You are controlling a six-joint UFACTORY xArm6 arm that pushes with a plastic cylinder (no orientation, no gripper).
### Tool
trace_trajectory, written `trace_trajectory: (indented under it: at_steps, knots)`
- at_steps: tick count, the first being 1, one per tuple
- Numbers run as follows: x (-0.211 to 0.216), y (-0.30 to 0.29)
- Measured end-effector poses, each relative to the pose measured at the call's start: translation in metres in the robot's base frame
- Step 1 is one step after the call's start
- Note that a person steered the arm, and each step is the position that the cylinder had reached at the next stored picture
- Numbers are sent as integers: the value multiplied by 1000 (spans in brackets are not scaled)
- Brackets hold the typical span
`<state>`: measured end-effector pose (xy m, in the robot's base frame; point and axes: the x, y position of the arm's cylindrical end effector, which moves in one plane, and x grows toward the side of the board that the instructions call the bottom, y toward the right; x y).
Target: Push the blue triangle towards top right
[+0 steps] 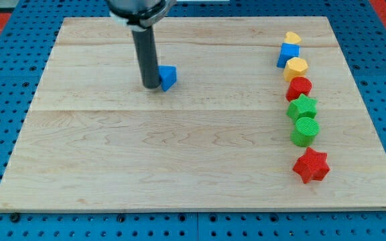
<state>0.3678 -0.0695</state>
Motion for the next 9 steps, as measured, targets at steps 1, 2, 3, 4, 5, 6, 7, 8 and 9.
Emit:
trace_trajectory:
  at_steps: [1,2,3,4,5,6,7,8,9]
  knots:
    - [-45,45]
    - [-81,110]
    - [-102,182]
    - [-79,109]
    - [-55,57]
    - [-20,95]
    - [-41,138]
    - [-77,162]
    - [-103,165]
